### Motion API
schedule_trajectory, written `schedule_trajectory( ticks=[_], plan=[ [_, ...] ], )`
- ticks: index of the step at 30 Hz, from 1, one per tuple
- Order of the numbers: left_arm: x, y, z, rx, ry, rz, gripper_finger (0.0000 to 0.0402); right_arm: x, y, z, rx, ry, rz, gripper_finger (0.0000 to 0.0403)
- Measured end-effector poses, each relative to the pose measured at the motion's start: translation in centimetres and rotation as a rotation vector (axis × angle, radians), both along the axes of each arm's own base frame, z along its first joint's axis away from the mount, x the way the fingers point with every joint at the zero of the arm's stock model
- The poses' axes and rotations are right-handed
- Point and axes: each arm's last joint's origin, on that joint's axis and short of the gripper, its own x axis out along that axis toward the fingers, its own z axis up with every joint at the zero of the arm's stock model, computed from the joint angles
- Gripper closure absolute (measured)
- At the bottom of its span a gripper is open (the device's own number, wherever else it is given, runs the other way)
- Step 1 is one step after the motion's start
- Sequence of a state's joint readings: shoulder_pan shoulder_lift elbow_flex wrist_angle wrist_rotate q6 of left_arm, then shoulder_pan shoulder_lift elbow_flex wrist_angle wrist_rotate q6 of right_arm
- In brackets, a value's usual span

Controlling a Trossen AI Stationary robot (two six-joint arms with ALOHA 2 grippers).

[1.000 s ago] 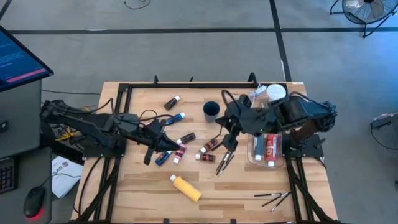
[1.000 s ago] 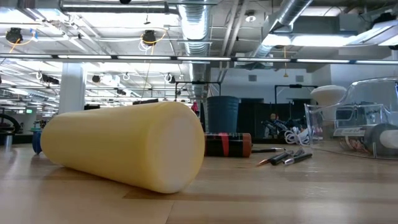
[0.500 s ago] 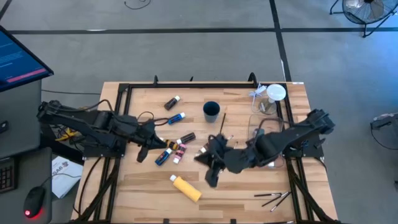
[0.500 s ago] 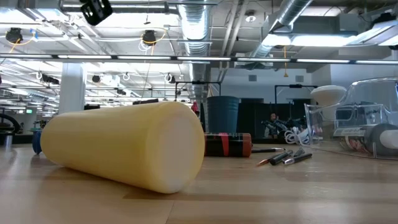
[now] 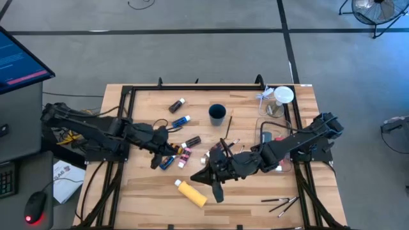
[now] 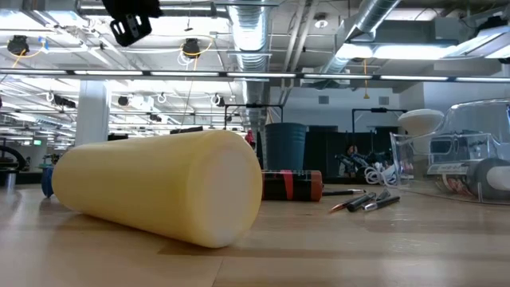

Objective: Pick & Place Paint Supplies
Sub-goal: Put the large yellow paint bottle into the transparent bin

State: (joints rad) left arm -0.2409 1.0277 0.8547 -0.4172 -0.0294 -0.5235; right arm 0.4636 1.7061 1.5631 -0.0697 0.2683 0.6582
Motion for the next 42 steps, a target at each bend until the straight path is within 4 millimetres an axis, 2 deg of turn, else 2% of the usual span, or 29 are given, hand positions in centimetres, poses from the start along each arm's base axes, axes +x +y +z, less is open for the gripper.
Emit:
schedule_trajectory(
  ticks=[5, 9, 13, 17, 24, 29, 32, 36, 42],
  plan=[
    [2.1, -1.4, -1.1, -0.06, -0.003, -0.092, 0.0402, 0.1, -0.1, -0.2, -0.006, 0.017, 0.05, 0.0403],
    [2.9, -3.4, -2.9, -0.037, 0.087, -0.244, 0.0402, -0.4, 0.1, -0.3, -0.041, 0.047, 0.067, 0.0403],
    [4.2, -5.8, -3.5, -0.021, 0.125, -0.311, 0.0402, -3.2, -0.4, -0.3, -0.047, 0.022, 0.091, 0.0403],
    [6.0, -7.9, -3.4, 0.011, 0.14, -0.327, 0.0402, -6.4, -1.1, -1.5, 0.007, -0.04, 0.082, 0.0403],
    [9.6, -10.9, -3.7, 0.239, 0.231, -0.405, 0.0402, -9.9, -1.5, -3.2, 0.066, -0.071, 0.113, 0.0403],
    [10.5, -12.5, -4.7, 0.435, 0.302, -0.537, 0.0402, -10.7, -1.9, -2.6, 0.04, -0.074, 0.117, 0.0403],
    [10.6, -13.1, -5.8, 0.496, 0.32, -0.619, 0.0396, -10.9, -2.1, -2.6, 0.016, -0.06, 0.111, 0.0403],
    [10.8, -13.3, -6.7, 0.486, 0.347, -0.671, 0.0355, -11.2, -1.9, -2.9, -0.003, -0.033, 0.118, 0.0403],
    [11.1, -13.3, -6.7, 0.518, 0.315, -0.662, 0.0239, -11.6, -1.2, -3.0, -0.01, -0.023, 0.141, 0.0403]
  ],
)
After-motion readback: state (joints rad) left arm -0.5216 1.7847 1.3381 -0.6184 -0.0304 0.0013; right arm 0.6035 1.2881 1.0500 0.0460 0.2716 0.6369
